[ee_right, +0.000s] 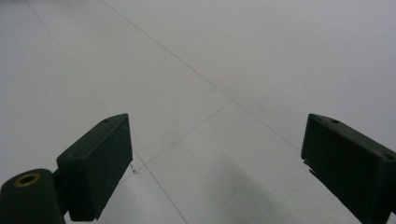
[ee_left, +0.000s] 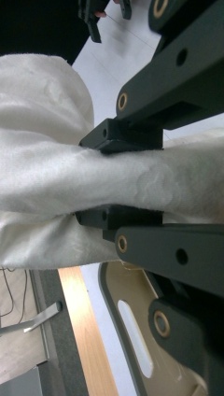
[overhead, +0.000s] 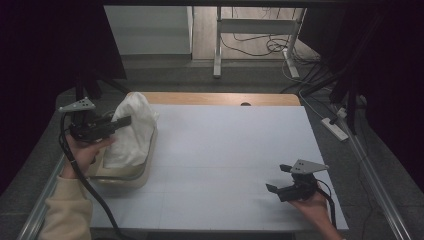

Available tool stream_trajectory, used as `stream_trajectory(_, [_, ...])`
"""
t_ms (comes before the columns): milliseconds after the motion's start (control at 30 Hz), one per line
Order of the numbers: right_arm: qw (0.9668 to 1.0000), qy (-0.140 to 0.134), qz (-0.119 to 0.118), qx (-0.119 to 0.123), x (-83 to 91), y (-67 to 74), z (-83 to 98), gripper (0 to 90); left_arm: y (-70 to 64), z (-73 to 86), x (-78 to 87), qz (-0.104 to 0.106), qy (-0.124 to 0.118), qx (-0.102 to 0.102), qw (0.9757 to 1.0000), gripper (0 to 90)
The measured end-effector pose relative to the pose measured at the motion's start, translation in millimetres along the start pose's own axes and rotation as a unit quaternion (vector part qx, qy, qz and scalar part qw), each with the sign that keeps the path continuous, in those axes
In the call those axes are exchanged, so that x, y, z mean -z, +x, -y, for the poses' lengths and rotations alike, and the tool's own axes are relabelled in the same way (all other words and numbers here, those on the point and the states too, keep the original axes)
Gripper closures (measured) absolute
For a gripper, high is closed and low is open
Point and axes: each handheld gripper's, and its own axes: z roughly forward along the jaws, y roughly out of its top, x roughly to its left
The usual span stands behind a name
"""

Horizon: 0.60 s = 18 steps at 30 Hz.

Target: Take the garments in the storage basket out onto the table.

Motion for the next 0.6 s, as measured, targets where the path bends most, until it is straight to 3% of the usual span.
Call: stream_trajectory(600, [1.0,0.001,0.001,0.0,-0.7,-0.3,0.0,8.7,-9.6,-7.7,-3.4,0.015,-0.022,-0.006,0.9996,68.8])
